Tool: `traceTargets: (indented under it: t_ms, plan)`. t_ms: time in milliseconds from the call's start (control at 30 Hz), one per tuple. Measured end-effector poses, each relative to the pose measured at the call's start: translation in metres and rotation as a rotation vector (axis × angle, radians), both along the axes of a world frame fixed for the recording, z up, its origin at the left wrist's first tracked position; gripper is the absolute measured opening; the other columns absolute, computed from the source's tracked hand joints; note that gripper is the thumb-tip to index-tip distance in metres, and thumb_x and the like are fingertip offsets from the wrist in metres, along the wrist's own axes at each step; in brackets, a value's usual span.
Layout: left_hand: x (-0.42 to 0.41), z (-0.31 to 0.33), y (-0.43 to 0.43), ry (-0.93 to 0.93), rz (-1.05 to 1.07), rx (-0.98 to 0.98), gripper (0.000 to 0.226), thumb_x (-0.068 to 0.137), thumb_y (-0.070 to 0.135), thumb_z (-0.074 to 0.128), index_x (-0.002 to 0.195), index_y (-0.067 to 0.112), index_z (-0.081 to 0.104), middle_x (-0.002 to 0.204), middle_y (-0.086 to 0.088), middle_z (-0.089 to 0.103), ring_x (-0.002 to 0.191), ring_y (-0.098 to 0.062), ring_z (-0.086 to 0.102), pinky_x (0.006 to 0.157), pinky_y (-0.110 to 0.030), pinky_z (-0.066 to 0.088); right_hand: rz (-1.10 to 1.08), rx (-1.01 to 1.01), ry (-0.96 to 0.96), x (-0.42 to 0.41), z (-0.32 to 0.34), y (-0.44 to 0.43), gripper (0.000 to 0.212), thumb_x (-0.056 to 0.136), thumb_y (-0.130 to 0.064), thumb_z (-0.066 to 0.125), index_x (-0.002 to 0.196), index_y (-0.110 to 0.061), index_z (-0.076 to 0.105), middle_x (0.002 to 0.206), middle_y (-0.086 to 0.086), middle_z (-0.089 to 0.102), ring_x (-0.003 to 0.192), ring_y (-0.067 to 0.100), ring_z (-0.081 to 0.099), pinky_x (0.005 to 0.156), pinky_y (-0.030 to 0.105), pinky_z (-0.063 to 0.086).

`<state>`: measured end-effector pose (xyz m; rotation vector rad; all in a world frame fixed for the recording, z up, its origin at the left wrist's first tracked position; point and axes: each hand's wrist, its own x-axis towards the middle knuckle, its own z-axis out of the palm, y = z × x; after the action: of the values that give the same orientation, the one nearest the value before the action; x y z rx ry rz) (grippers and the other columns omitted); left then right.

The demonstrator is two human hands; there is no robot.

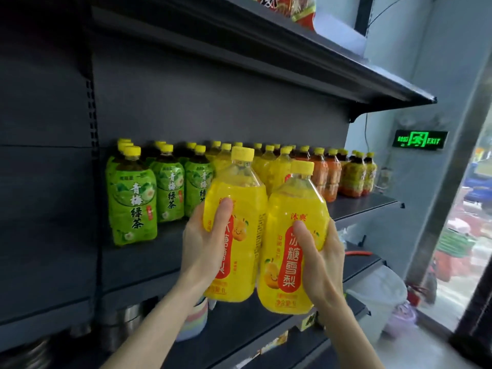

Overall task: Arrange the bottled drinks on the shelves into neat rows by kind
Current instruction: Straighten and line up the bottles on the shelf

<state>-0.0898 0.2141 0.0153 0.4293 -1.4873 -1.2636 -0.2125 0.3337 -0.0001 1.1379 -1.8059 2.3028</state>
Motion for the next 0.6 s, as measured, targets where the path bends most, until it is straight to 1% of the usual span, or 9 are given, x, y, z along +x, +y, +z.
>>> traceTargets:
  t_ms: [100,233,333,367,433,500,533,600]
  plan:
    - [-0.049,-0.001,-0.014,0.006,0.026,0.008,0.057,0.074,0.064,0.043,0.114,0.027,0.060,0.099,0.007,0.069,0.085,-0.003,0.066,0.072,-0.022,0.050,-0.010,0.019,0.024,-0.051,0.002,-0.017,0.072,0.060,-0.067,0.061,0.122,-0.033,0.053,0.092,-0.012,0.071,0.083,0.009,0.070,0.061,0.023,0.056]
    - [-0.113,-0.001,-0.033,0.010,0.074,-0.002,0.062,0.077,0.067,0.044,0.119,0.024,0.057,0.105,0.006,0.068,0.095,-0.010,0.065,0.081,-0.028,0.051,-0.030,0.026,0.068,-0.115,0.006,-0.040,0.080,0.060,-0.069,0.059,0.129,-0.028,0.051,0.092,-0.013,0.071,0.083,0.005,0.069,0.064,0.022,0.056]
    - [-0.157,-0.005,-0.047,-0.002,0.129,-0.019,0.070,0.074,0.077,0.044,0.122,0.026,0.054,0.110,0.007,0.066,0.101,-0.012,0.062,0.090,-0.038,0.050,0.011,-0.005,0.029,-0.159,0.008,-0.053,0.076,0.063,-0.066,0.061,0.128,-0.027,0.052,0.091,-0.017,0.071,0.081,0.004,0.070,0.062,0.022,0.055]
    - [-0.169,-0.006,-0.050,-0.004,0.144,-0.017,0.073,0.073,0.079,0.043,0.124,0.028,0.052,0.112,0.008,0.065,0.104,-0.012,0.061,0.092,-0.039,0.049,0.024,-0.009,0.020,-0.172,0.008,-0.058,0.073,0.065,-0.064,0.063,0.127,-0.026,0.053,0.090,-0.017,0.071,0.081,0.004,0.070,0.061,0.021,0.054]
    - [-0.192,-0.006,-0.053,-0.010,0.175,-0.013,0.073,0.076,0.078,0.042,0.128,0.028,0.049,0.115,0.010,0.063,0.107,-0.010,0.059,0.095,-0.037,0.047,0.053,-0.011,0.008,-0.197,0.008,-0.067,0.071,0.067,-0.060,0.064,0.128,-0.026,0.053,0.090,-0.017,0.071,0.081,0.004,0.070,0.061,0.020,0.055]
    - [-0.213,-0.005,-0.054,-0.001,0.226,-0.007,0.068,0.076,0.067,0.043,0.130,0.026,0.047,0.115,0.014,0.060,0.107,-0.006,0.057,0.094,-0.029,0.043,0.092,-0.013,-0.004,-0.221,0.008,-0.077,0.075,0.065,-0.063,0.064,0.129,-0.027,0.052,0.093,-0.017,0.071,0.083,0.004,0.070,0.063,0.021,0.056]
    - [-0.223,-0.006,-0.055,0.003,0.262,-0.003,0.071,0.075,0.064,0.043,0.133,0.024,0.046,0.118,0.012,0.059,0.109,-0.007,0.055,0.094,-0.028,0.041,0.112,-0.016,-0.003,-0.233,0.008,-0.082,0.077,0.063,-0.065,0.063,0.130,-0.028,0.052,0.093,-0.019,0.071,0.084,0.004,0.070,0.064,0.021,0.055]
    - [-0.241,-0.008,-0.058,-0.003,0.342,0.001,0.079,0.074,0.066,0.043,0.139,0.020,0.042,0.129,0.006,0.056,0.120,-0.013,0.051,0.102,-0.033,0.040,0.171,-0.021,-0.004,-0.255,0.007,-0.092,0.079,0.062,-0.066,0.063,0.131,-0.028,0.051,0.093,-0.021,0.070,0.085,0.003,0.069,0.067,0.022,0.055]
